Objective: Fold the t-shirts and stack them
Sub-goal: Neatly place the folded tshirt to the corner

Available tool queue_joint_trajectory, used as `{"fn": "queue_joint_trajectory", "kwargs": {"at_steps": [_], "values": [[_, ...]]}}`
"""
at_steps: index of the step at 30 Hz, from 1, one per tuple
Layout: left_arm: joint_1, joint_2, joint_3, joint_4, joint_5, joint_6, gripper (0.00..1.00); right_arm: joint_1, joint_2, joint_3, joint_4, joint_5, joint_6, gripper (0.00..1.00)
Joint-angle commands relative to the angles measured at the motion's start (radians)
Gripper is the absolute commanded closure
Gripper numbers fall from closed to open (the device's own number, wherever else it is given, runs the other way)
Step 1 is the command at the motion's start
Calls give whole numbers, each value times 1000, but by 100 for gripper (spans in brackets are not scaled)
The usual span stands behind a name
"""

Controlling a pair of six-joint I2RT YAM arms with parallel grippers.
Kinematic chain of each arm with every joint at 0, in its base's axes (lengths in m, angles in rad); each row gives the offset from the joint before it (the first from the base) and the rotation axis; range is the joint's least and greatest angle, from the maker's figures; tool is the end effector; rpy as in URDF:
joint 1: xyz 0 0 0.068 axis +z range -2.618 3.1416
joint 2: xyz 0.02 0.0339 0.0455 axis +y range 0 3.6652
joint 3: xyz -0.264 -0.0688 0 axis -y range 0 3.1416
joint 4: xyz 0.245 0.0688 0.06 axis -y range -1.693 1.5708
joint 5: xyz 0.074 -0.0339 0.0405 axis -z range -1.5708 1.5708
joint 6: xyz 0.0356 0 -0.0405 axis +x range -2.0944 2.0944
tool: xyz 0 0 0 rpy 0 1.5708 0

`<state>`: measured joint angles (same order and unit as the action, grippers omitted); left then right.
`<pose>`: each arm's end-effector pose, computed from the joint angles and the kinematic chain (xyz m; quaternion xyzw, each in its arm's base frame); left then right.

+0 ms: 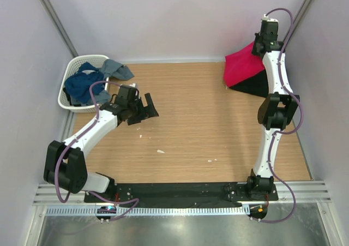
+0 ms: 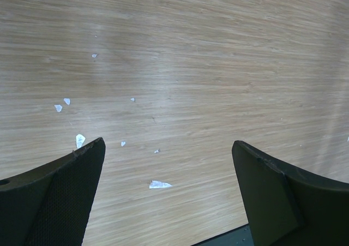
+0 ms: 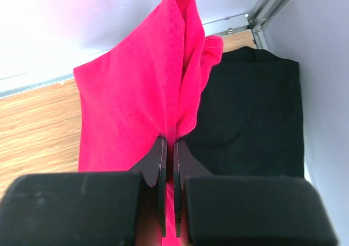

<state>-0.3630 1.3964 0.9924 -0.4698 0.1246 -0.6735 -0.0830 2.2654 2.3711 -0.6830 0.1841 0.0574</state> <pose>0.2726 -0.1083 0.2485 -0.1240 0.9301 -0.2197 0.2671 0.5153 -0.0494 0.3424 0.1051 0.8702 -0.0869 0.4735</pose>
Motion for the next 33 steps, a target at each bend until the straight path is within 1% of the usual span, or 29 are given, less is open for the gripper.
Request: {"fn": "queue_joint_trajectory", "kwargs": {"at_steps": [1, 8, 13, 20, 27, 30, 31, 32, 33], "values": [[6, 3, 2, 31, 15, 5, 0, -11, -87, 17, 43, 78, -24, 99], [6, 12, 2, 31, 12, 8, 0, -78, -70, -13, 43, 66, -11, 99], [7, 19, 9, 23, 9, 9, 0, -115, -66, -99, 71, 81, 2, 99], [7, 33, 20, 8, 6, 12, 0, -164, -61, -256, 187, 103, 7, 99], [9, 38, 26, -6, -5, 11, 0, -192, -67, -413, 342, 181, -7, 99], [9, 33, 28, -7, -5, 17, 0, -219, -53, -394, 343, 108, 5, 99], [9, 33, 28, -7, -6, 17, 0, -227, -46, -391, 344, 48, -4, 99], [9, 33, 28, -9, -5, 17, 0, -227, -43, -385, 343, 38, -10, 93], [9, 33, 29, -9, -2, 17, 0, -227, -40, -374, 336, 34, -11, 69]]}}
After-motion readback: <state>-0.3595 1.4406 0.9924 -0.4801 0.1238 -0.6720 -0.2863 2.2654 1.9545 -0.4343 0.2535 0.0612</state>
